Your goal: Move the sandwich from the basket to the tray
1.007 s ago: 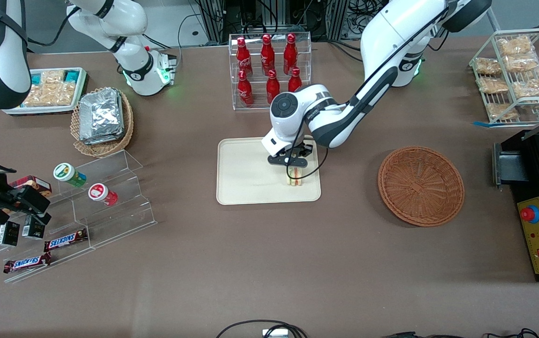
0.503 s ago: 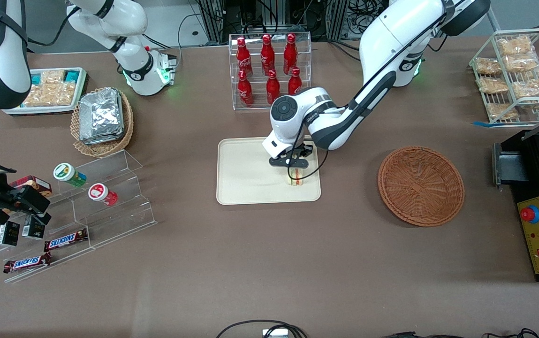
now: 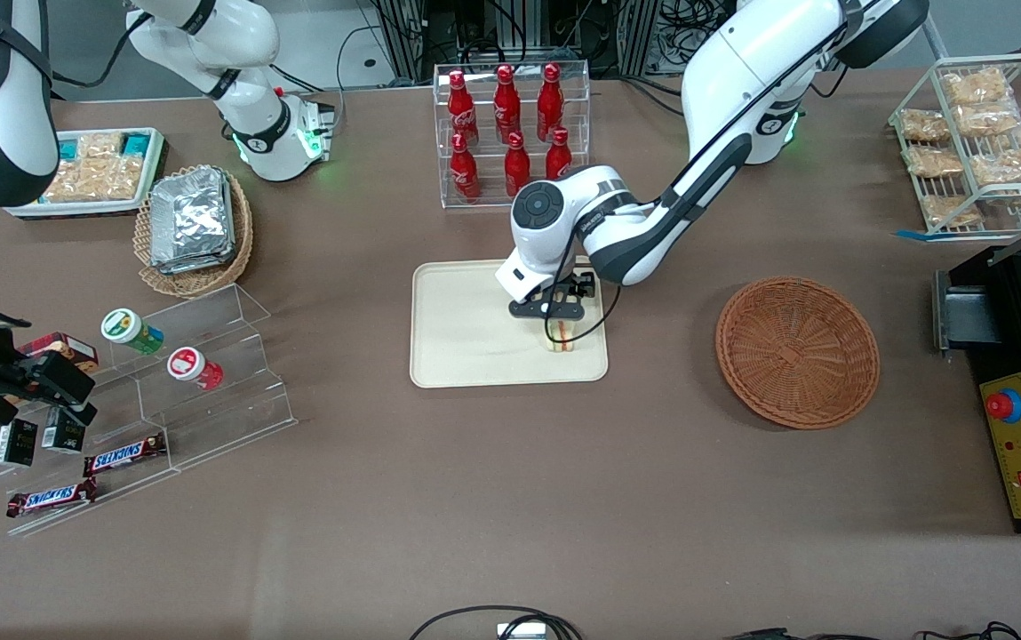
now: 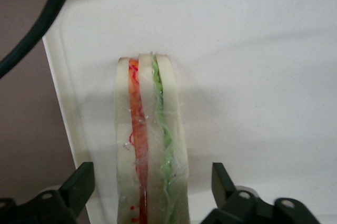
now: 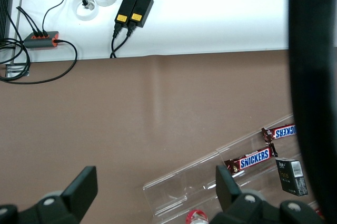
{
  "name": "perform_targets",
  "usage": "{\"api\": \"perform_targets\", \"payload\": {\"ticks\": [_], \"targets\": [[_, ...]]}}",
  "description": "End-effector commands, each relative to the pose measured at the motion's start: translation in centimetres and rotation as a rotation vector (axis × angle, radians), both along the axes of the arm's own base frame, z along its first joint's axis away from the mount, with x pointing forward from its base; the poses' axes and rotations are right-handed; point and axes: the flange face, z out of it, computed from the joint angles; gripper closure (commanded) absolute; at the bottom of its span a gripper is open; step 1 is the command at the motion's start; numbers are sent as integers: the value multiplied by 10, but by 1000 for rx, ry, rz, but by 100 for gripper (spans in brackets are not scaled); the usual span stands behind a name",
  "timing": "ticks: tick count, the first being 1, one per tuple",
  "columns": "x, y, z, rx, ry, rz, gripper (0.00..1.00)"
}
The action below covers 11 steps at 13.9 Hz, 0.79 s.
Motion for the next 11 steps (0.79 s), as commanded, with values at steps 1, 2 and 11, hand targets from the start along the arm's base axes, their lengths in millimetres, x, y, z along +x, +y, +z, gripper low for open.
{"api": "perform_targets", "payload": {"ticks": [1, 2, 11], "targets": [[19, -4, 21, -22, -43, 86, 0], [30, -2, 29, -32, -58, 134, 0], [140, 106, 112, 49, -124, 428, 0]]}}
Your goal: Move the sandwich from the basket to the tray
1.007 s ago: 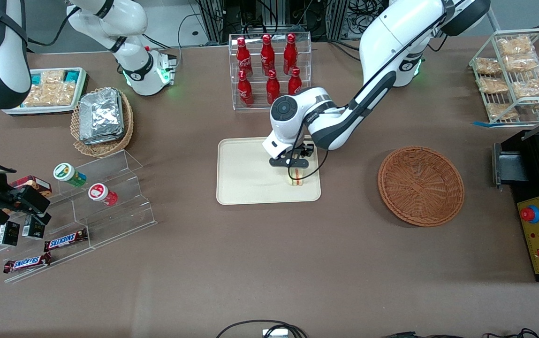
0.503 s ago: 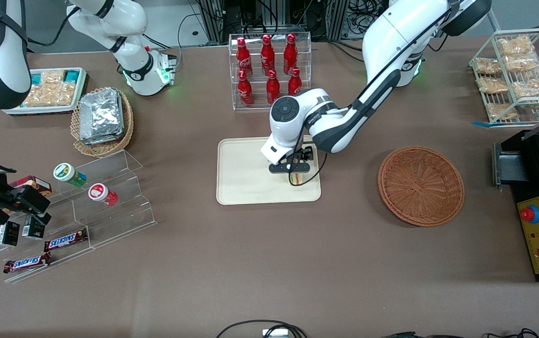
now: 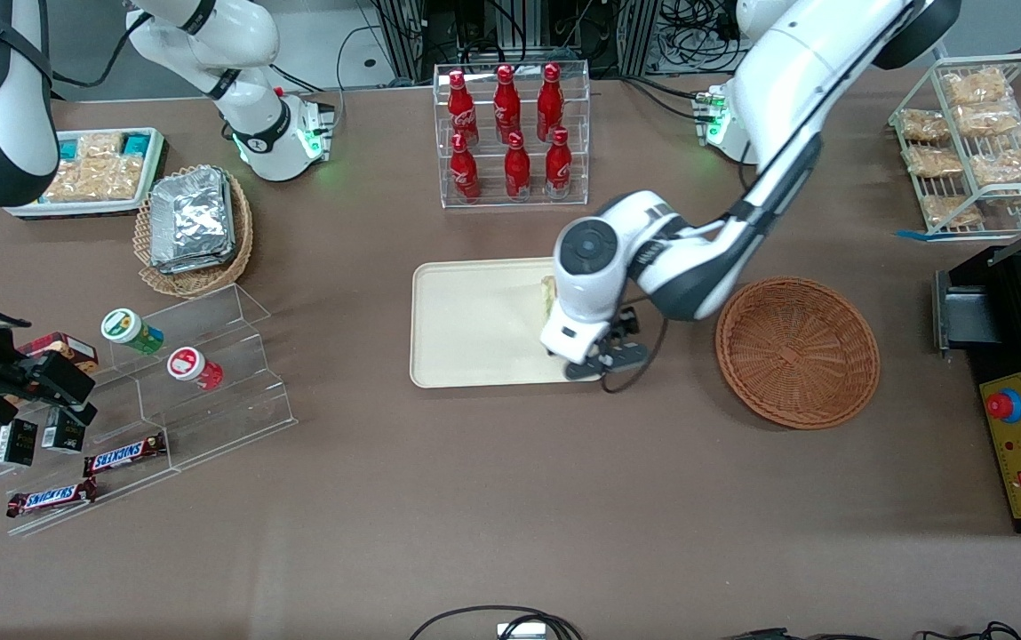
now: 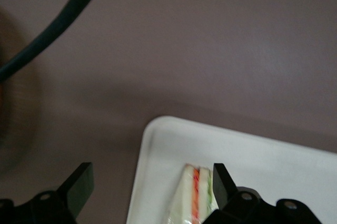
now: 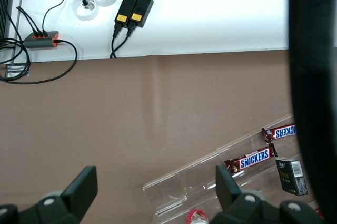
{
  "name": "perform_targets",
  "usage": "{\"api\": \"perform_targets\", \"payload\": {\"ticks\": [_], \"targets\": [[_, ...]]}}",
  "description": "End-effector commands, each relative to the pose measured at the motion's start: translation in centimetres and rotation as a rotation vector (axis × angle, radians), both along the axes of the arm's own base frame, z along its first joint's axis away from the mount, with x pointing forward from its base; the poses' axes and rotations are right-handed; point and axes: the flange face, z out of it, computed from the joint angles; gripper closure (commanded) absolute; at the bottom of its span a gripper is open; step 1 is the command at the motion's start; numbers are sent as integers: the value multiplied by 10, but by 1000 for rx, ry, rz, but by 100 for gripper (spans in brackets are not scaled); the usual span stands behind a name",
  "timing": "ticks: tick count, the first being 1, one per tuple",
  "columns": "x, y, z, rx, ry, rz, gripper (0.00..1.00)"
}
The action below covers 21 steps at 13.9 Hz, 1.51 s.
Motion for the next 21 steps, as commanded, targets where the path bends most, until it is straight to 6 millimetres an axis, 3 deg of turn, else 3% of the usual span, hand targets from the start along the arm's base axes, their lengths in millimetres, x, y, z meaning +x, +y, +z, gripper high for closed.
{"api": "perform_targets", "payload": {"ticks": [1, 5, 10, 12, 13, 21], "targets": [[21, 48, 45, 41, -40, 105, 0], [48, 109, 93, 91, -62, 204, 0], [58, 131, 130, 113, -43, 196, 0], [66, 168, 148, 95, -24, 203, 0], [62, 172, 162, 82, -22, 165, 0], [38, 299, 244, 2, 59, -2, 0]]}}
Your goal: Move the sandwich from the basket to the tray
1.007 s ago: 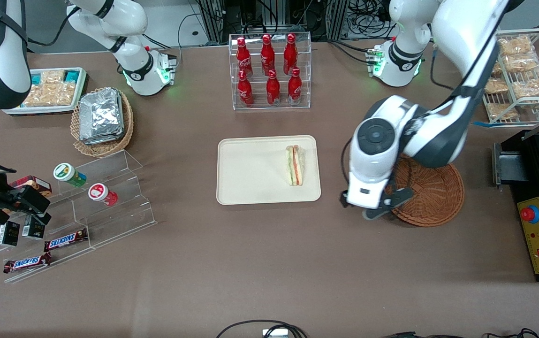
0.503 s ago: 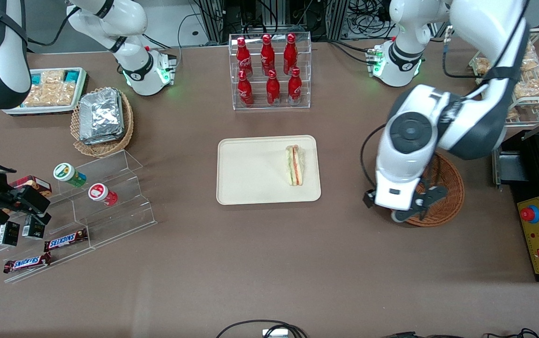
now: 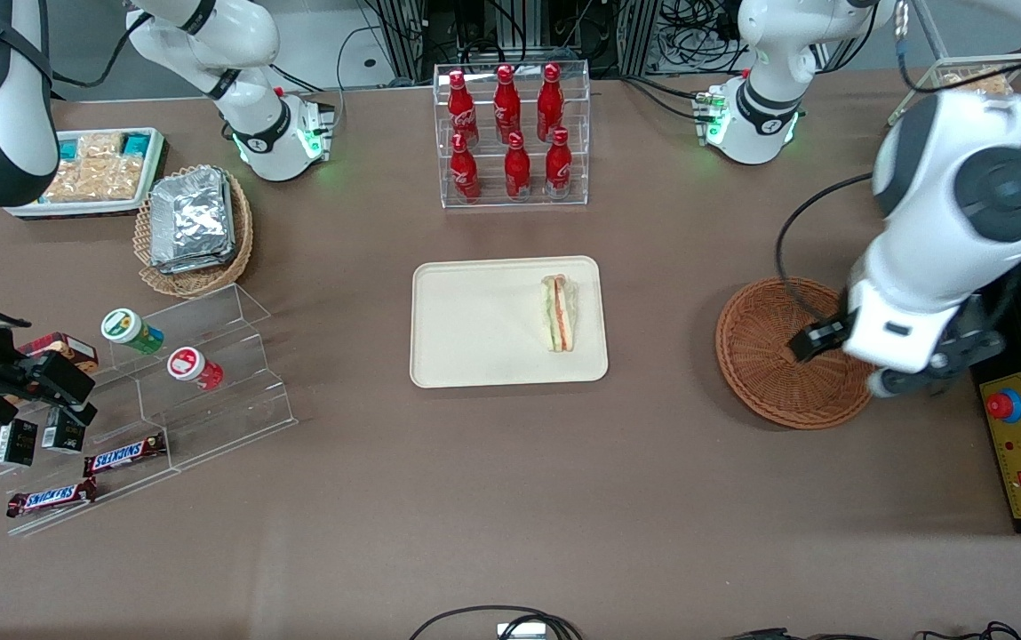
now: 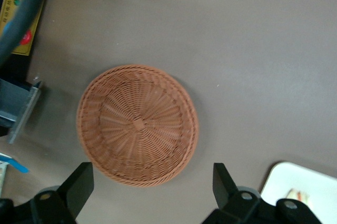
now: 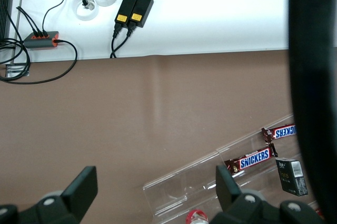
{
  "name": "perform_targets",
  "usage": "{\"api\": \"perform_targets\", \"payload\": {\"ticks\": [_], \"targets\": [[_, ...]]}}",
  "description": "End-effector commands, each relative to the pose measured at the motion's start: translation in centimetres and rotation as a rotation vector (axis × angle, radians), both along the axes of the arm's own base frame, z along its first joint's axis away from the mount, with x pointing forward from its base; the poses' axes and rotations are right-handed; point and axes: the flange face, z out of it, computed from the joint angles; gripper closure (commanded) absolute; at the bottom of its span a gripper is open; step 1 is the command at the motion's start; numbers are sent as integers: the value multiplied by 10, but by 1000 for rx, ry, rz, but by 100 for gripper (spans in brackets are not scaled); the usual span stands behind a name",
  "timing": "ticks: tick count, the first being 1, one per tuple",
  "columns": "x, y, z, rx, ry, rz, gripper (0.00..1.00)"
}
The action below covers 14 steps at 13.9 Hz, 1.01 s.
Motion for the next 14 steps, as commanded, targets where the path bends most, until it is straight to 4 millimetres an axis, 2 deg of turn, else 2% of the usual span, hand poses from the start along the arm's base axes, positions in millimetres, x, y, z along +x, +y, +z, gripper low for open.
{"api": "perform_targets", "payload": {"ticks": [1, 6, 9, 14], "targets": [[-23, 28, 25, -31, 30, -77, 0], [-52, 79, 62, -98, 88, -199, 0], [-64, 85, 75, -113, 115, -292, 0], [-65, 83, 79, -127, 116, -417, 0]]}}
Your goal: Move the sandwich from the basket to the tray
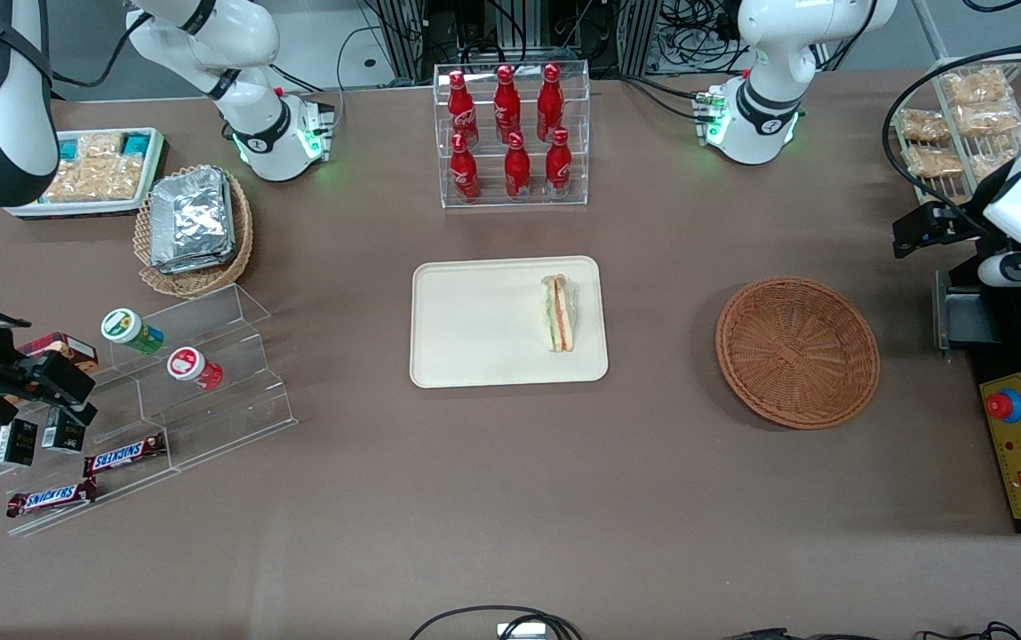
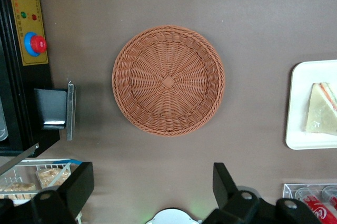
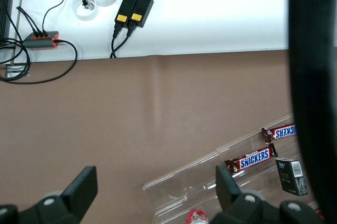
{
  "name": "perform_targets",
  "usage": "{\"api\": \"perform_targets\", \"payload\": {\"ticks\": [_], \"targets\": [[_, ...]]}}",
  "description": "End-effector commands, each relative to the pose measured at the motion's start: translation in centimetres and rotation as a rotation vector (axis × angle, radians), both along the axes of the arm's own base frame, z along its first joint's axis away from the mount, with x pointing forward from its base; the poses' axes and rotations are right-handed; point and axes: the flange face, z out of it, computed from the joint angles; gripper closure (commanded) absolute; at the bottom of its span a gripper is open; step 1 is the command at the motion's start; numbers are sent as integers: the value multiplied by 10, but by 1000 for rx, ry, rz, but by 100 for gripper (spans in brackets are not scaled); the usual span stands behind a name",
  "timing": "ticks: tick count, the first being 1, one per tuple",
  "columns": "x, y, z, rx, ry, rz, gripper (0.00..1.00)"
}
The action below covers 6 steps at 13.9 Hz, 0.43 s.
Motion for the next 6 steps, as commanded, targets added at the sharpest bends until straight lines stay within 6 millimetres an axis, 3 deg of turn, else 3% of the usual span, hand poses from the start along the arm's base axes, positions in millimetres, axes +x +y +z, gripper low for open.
{"api": "perform_targets", "payload": {"ticks": [1, 6], "targets": [[-8, -2, 3, -27, 6, -90, 0], [-8, -4, 1, -42, 9, -99, 0]]}}
